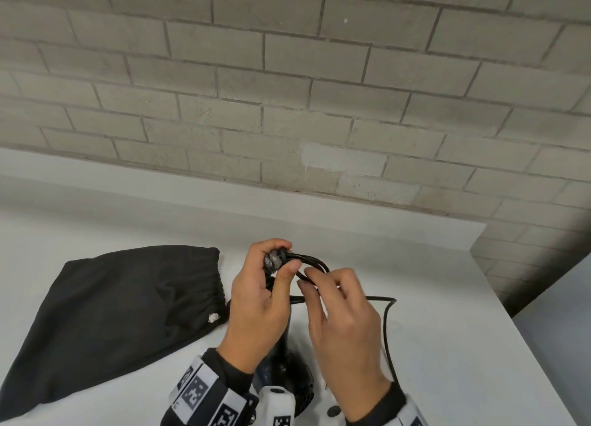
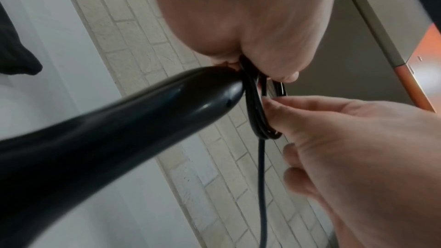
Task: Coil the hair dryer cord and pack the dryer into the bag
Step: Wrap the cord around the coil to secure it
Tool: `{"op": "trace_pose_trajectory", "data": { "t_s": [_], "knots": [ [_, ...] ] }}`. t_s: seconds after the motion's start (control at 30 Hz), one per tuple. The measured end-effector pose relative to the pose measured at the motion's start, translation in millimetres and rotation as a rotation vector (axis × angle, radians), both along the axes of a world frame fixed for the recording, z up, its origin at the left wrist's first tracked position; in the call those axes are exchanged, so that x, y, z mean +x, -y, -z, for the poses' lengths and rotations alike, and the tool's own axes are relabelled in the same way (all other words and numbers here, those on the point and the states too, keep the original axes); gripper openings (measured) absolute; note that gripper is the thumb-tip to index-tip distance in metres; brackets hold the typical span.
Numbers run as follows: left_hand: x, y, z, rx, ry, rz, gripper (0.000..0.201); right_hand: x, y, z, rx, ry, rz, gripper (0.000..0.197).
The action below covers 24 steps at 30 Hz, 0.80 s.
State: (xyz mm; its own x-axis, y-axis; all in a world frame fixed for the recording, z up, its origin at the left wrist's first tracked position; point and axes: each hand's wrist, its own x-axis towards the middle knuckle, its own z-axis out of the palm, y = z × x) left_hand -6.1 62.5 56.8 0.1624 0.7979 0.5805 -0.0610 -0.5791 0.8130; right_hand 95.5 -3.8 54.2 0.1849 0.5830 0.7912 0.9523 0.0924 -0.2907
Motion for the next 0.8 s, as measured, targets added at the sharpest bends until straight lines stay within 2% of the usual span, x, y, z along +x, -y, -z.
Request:
{"op": "trace_pose_trajectory", "data": {
  "t_s": [0.13, 0.27, 0.43, 0.57, 0.6, 0.63, 0.67, 0.8],
  "knots": [
    [2, -1, 5, 0.021, 0.038, -0.044, 0.020, -6, 0, -7, -0.214, -0.076, 0.022, 0.030],
    [3, -4, 8, 0.065, 0.041, -0.100, 0.020, -7, -2, -17, -0.369, -0.462, -0.133, 0.017],
    [1, -10, 13, 0.129, 0.034, -0.160, 0.023, 3, 1, -45, -0.577, -0.874, -0.326, 0.026],
    [1, -11, 14, 0.159, 0.013, -0.177, 0.021, 17, 0, -61, -0.692, -1.402, -0.576, 0.031],
    [1, -11, 14, 0.165, 0.004, -0.178, 0.022, 20, 0, -62, -0.688, -1.477, -0.632, 0.031],
    [2, -11, 14, 0.164, -0.001, -0.178, 0.023, 21, 0, -62, -0.683, -1.469, -0.652, 0.030],
    [3, -11, 13, 0.165, -0.003, -0.177, 0.026, 20, 1, -60, -0.680, -1.387, -0.637, 0.030],
    [6, -10, 13, 0.186, 0.017, -0.181, 0.038, 12, 10, -46, -0.541, -0.910, -0.571, 0.021]
  ]
}}
